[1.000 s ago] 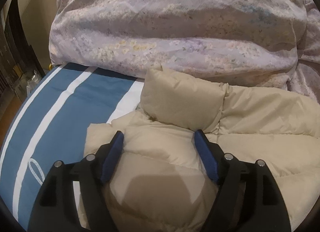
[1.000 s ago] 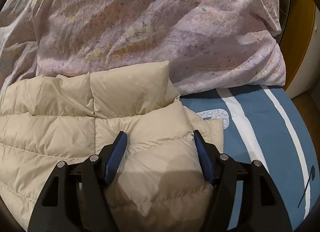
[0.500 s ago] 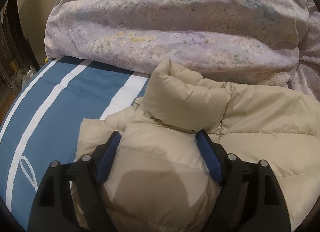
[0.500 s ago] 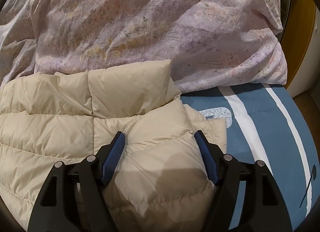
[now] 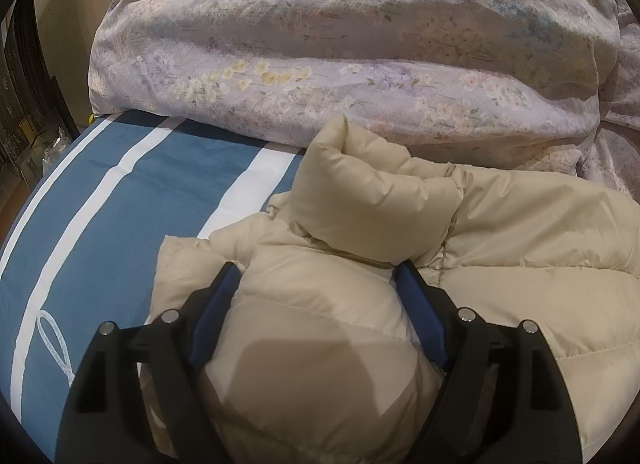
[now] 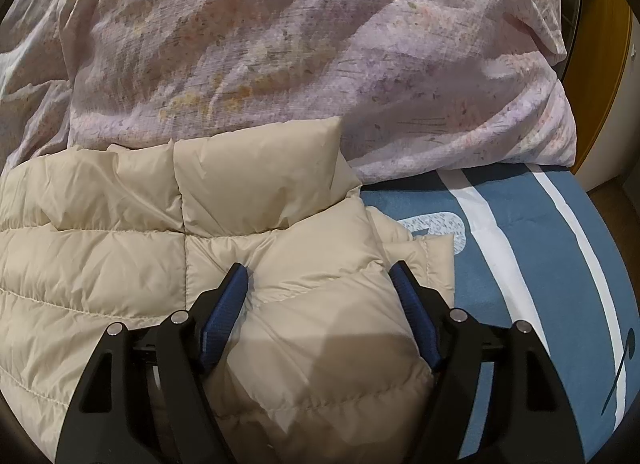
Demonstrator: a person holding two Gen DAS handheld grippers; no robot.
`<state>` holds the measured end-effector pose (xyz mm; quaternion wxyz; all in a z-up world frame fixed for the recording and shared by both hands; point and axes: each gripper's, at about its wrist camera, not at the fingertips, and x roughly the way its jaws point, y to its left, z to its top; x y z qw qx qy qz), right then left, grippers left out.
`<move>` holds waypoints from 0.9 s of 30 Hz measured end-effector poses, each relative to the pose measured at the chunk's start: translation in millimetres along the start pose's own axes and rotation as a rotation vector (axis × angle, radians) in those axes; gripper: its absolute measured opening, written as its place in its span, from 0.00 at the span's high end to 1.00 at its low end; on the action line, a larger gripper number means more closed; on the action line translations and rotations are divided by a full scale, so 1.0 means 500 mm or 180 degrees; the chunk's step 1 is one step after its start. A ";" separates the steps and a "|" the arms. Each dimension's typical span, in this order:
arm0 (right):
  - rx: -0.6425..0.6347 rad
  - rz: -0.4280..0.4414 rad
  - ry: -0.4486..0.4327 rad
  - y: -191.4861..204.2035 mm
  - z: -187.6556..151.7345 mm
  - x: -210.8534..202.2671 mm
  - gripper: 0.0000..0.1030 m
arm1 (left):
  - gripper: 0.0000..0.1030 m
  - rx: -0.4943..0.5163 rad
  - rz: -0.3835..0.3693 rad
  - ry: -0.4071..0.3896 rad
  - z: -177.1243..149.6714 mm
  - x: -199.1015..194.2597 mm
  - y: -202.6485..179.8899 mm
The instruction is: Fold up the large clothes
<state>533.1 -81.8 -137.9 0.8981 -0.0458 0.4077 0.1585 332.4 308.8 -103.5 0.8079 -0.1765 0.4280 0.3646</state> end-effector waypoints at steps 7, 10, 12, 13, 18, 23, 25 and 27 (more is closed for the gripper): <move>0.0069 0.0079 0.0114 -0.018 0.011 -0.006 0.25 | 0.22 -0.0007 -0.0043 0.0075 0.001 -0.007 0.006; 0.0213 0.0186 0.0239 -0.039 0.016 -0.036 0.25 | 0.22 -0.0093 -0.0119 0.0121 0.000 -0.036 0.025; 0.0300 0.0243 0.0243 -0.056 0.013 -0.063 0.25 | 0.22 -0.0165 -0.0194 0.0109 -0.009 -0.069 0.047; 0.0348 0.0260 0.0240 -0.067 0.009 -0.077 0.23 | 0.22 -0.0185 -0.0206 0.0102 -0.013 -0.079 0.058; 0.0754 0.0393 0.0337 -0.143 -0.050 -0.141 0.21 | 0.22 -0.0433 -0.0291 0.0162 -0.065 -0.139 0.133; 0.1164 0.0571 0.0541 -0.207 -0.122 -0.159 0.21 | 0.22 -0.0692 -0.0388 0.0312 -0.130 -0.166 0.186; 0.1314 0.0690 0.0614 -0.220 -0.139 -0.159 0.21 | 0.22 -0.0780 -0.0468 0.0372 -0.154 -0.176 0.193; 0.1439 0.0821 0.0676 -0.217 -0.154 -0.156 0.21 | 0.22 -0.0824 -0.0543 0.0428 -0.174 -0.182 0.195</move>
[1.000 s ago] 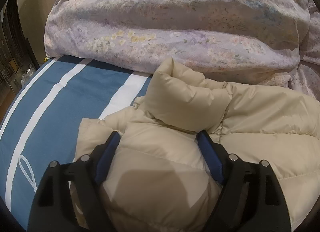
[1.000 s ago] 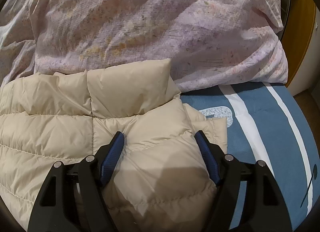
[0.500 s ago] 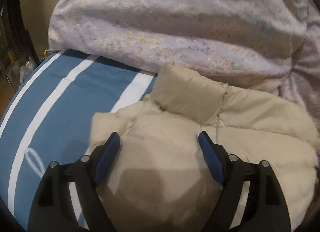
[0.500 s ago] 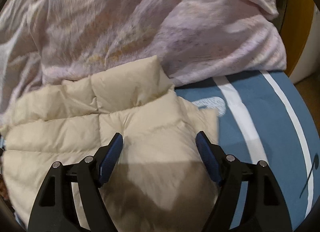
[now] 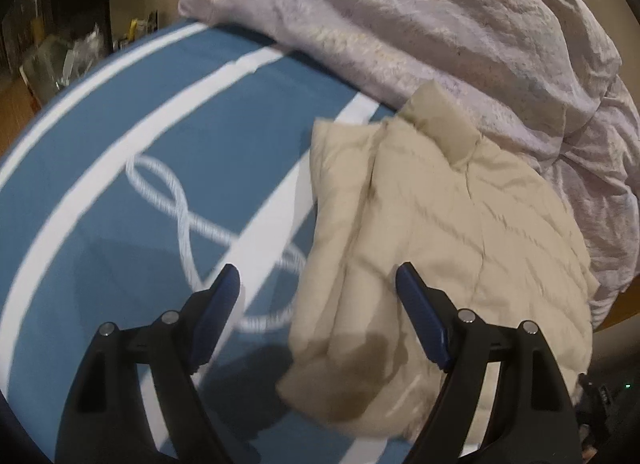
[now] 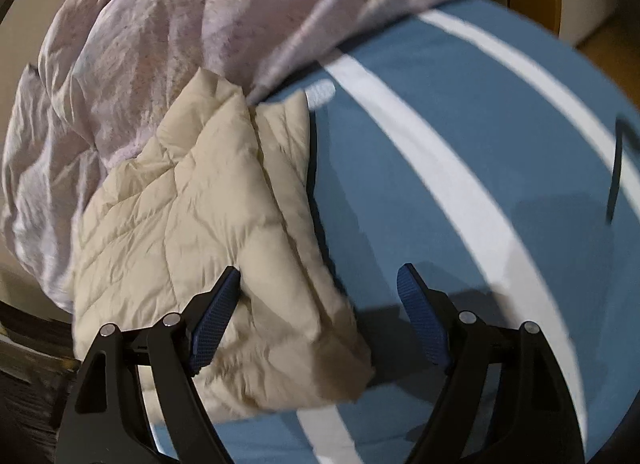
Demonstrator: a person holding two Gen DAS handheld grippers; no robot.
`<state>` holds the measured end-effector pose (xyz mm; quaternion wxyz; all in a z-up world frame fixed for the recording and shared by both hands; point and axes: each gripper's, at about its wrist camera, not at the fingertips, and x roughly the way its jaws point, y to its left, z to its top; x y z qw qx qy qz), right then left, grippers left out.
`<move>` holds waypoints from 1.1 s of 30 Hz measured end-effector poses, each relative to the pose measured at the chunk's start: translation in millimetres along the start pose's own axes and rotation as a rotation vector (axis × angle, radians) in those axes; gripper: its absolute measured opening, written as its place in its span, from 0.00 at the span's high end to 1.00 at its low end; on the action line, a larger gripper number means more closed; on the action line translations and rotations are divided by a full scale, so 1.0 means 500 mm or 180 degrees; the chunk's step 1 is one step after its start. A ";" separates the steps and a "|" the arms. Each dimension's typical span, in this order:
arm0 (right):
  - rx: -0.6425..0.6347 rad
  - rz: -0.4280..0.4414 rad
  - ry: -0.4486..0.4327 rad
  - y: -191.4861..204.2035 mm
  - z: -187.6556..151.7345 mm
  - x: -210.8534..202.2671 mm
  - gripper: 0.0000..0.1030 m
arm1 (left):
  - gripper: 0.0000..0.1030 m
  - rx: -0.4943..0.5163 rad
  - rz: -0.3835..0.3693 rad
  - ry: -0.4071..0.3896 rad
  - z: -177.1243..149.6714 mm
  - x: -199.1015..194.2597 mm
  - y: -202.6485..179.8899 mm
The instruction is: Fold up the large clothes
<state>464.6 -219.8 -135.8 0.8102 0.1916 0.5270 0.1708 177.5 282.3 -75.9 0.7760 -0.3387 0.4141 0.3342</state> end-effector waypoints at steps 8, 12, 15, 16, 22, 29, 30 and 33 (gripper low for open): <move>0.0064 0.0292 0.0118 -0.002 -0.044 -0.007 0.54 | 0.41 -0.0257 -0.0339 0.0151 -0.049 -0.006 0.014; 0.0190 0.0391 0.0106 -0.010 -0.051 -0.013 0.66 | 0.61 -0.0380 -0.0478 0.0169 -0.061 -0.010 0.012; 0.0255 0.0424 0.0094 -0.011 -0.053 -0.016 0.72 | 0.73 -0.0395 -0.0515 0.0161 -0.062 -0.015 0.008; 0.0255 0.0421 0.0087 -0.009 -0.054 -0.017 0.74 | 0.76 -0.0395 -0.0524 0.0160 -0.062 -0.017 0.008; 0.0272 0.0423 0.0037 -0.004 -0.058 -0.021 0.81 | 0.78 -0.0476 -0.0560 0.0197 -0.061 -0.019 0.010; 0.0260 0.0529 0.0015 0.007 -0.071 -0.052 0.86 | 0.89 -0.0456 -0.0614 0.0088 -0.057 -0.055 0.013; 0.0257 0.0546 0.0019 0.009 -0.075 -0.056 0.86 | 0.89 -0.0457 -0.0624 0.0067 -0.055 -0.064 0.018; 0.0242 0.0626 0.0055 0.013 -0.095 -0.070 0.86 | 0.89 -0.0475 -0.0633 0.0028 -0.052 -0.085 0.038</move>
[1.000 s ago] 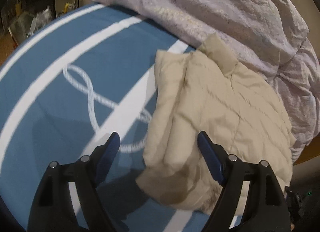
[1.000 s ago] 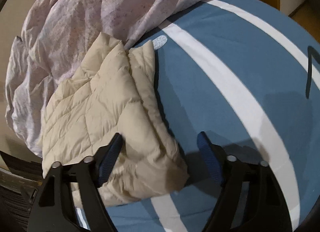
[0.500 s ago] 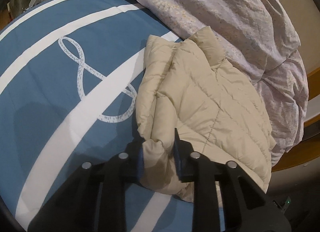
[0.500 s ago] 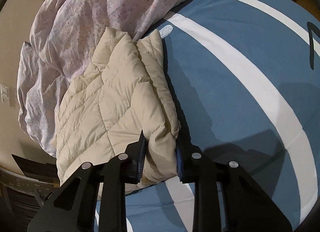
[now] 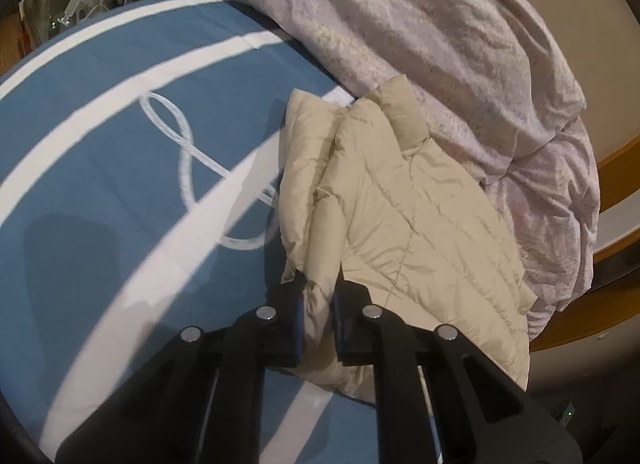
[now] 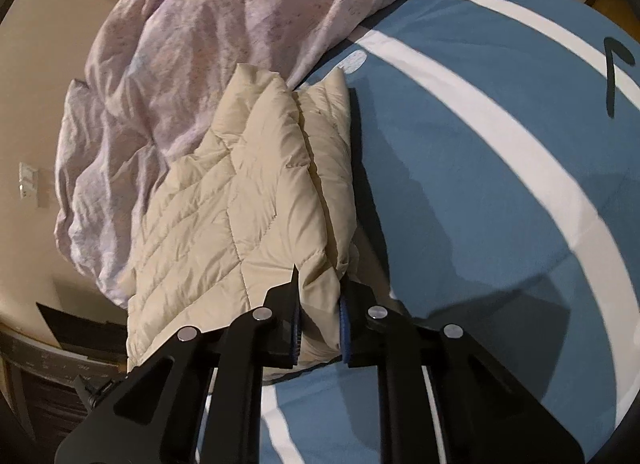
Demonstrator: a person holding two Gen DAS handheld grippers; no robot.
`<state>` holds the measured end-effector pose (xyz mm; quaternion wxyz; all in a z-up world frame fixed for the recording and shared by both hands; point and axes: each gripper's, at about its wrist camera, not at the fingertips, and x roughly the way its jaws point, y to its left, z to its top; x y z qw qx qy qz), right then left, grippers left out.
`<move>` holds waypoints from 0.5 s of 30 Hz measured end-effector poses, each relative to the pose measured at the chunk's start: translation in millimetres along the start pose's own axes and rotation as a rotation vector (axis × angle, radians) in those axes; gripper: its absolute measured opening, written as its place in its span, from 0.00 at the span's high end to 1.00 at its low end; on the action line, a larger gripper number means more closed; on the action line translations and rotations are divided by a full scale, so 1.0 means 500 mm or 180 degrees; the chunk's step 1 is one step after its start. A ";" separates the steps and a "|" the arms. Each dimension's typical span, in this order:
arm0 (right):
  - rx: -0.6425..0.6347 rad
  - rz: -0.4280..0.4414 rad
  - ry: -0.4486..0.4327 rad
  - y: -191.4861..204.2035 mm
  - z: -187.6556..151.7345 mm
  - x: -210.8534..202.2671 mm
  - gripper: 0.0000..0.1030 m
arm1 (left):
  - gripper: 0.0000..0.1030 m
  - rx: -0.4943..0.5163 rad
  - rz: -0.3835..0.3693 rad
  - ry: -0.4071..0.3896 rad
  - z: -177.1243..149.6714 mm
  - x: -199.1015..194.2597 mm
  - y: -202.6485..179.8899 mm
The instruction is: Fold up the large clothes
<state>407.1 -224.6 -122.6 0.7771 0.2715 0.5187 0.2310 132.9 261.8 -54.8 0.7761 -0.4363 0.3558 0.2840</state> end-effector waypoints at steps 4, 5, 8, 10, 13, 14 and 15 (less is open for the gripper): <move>-0.0056 0.0060 0.0101 0.013 -0.042 -0.005 0.86 | 0.89 -0.0025 0.0057 -0.0051 0.003 -0.034 0.039; -0.0080 0.0071 0.0134 0.017 -0.058 -0.006 0.86 | 0.89 -0.0035 0.0073 -0.0062 0.004 -0.042 0.049; -0.0137 0.0106 0.0205 0.030 -0.093 -0.008 0.86 | 0.89 -0.0072 0.0121 -0.0096 0.003 -0.067 0.084; -0.0187 0.0112 0.0241 0.040 -0.115 -0.011 0.86 | 0.89 -0.0097 0.0150 -0.0115 0.003 -0.084 0.109; -0.0310 0.0088 0.0286 0.056 -0.151 -0.008 0.86 | 0.89 -0.0126 0.0186 -0.0130 0.001 -0.108 0.143; -0.0352 0.0072 0.0293 0.057 -0.160 -0.010 0.86 | 0.89 -0.0128 0.0191 -0.0133 0.000 -0.114 0.150; -0.0373 0.0059 0.0294 0.059 -0.167 -0.009 0.86 | 0.89 -0.0124 0.0196 -0.0134 -0.001 -0.120 0.158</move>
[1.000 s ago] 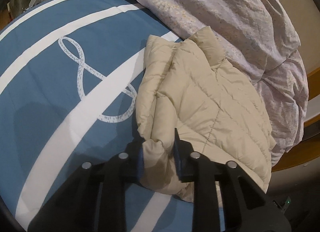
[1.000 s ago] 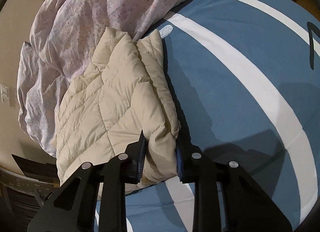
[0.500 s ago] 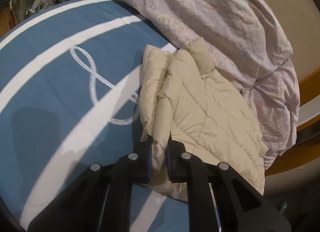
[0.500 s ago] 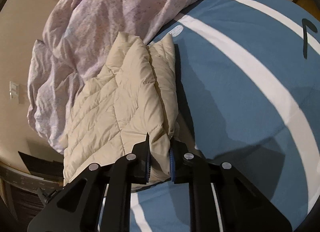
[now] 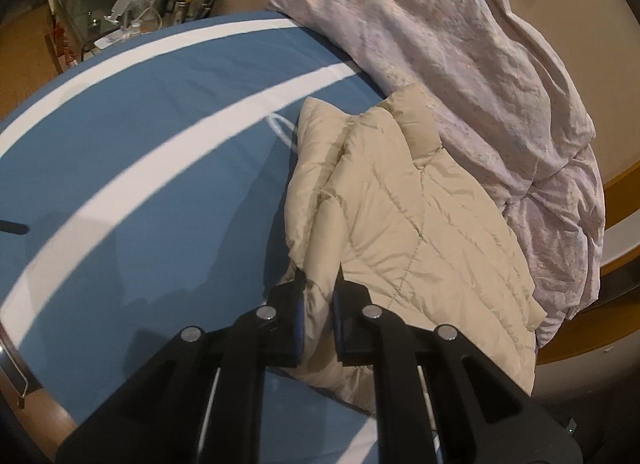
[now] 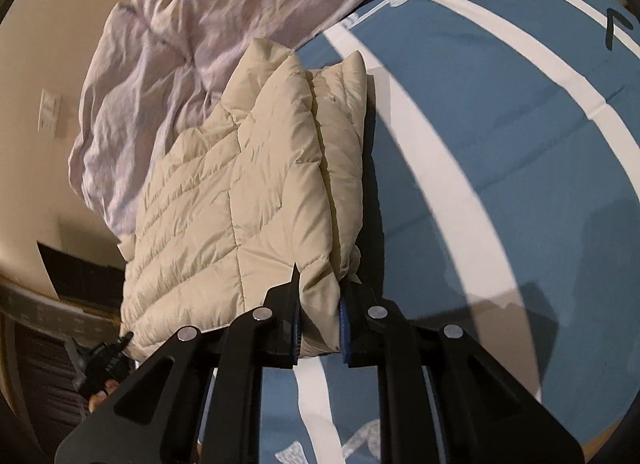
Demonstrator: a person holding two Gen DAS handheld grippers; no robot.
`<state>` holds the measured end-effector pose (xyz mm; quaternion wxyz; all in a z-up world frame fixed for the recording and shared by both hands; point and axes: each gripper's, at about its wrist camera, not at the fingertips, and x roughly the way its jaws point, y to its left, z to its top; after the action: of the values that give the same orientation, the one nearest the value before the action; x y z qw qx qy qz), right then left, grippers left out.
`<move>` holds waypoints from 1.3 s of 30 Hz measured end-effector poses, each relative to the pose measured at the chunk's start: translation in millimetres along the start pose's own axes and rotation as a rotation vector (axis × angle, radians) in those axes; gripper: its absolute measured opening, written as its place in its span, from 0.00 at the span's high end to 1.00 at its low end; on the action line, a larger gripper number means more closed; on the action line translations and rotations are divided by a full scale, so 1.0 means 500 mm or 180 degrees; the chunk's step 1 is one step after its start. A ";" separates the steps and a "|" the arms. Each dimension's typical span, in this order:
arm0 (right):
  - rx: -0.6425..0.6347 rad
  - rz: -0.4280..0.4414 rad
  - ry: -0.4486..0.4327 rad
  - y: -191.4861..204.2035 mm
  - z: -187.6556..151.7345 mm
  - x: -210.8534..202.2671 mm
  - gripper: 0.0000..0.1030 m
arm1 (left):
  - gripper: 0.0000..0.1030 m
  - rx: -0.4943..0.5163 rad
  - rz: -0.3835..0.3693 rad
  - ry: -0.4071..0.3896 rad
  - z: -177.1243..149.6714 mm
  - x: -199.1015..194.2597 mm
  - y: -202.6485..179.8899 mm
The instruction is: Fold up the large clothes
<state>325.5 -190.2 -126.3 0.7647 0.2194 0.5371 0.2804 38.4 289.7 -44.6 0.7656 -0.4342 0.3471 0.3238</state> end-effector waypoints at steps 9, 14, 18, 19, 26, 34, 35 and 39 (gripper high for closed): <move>-0.0332 -0.0405 -0.0086 0.039 -0.042 -0.009 0.81 | 0.83 0.0001 0.0011 0.0074 -0.005 -0.012 0.034; -0.0566 -0.0618 -0.0352 0.080 -0.026 -0.037 0.61 | 0.70 -0.0021 0.0021 0.0104 -0.002 -0.012 0.040; -0.0692 -0.0584 -0.0497 0.115 -0.007 -0.049 0.61 | 0.51 -0.0055 0.0003 0.0109 0.004 -0.014 0.046; -0.0737 -0.0564 -0.0497 0.125 -0.004 -0.047 0.61 | 0.47 -0.0059 0.0005 0.0109 0.004 -0.014 0.047; -0.1205 -0.0508 -0.0240 0.205 -0.030 0.020 0.61 | 0.35 -0.0089 -0.0045 0.0137 0.003 -0.010 0.046; -0.1396 -0.0815 0.0034 0.198 -0.066 0.107 0.61 | 0.29 -0.0108 0.0002 0.0164 0.007 0.009 0.032; -0.1403 -0.0826 0.0035 0.197 -0.070 0.109 0.61 | 0.29 -0.0106 0.0011 0.0162 0.011 0.011 0.030; -0.1419 -0.0848 0.0058 0.193 -0.076 0.114 0.61 | 0.29 -0.0017 0.0061 0.0141 0.042 0.017 0.022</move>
<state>286.0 -79.1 -116.9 0.8195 -0.0298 0.4930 0.2906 39.7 314.8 -48.1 0.7534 -0.4400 0.3673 0.3223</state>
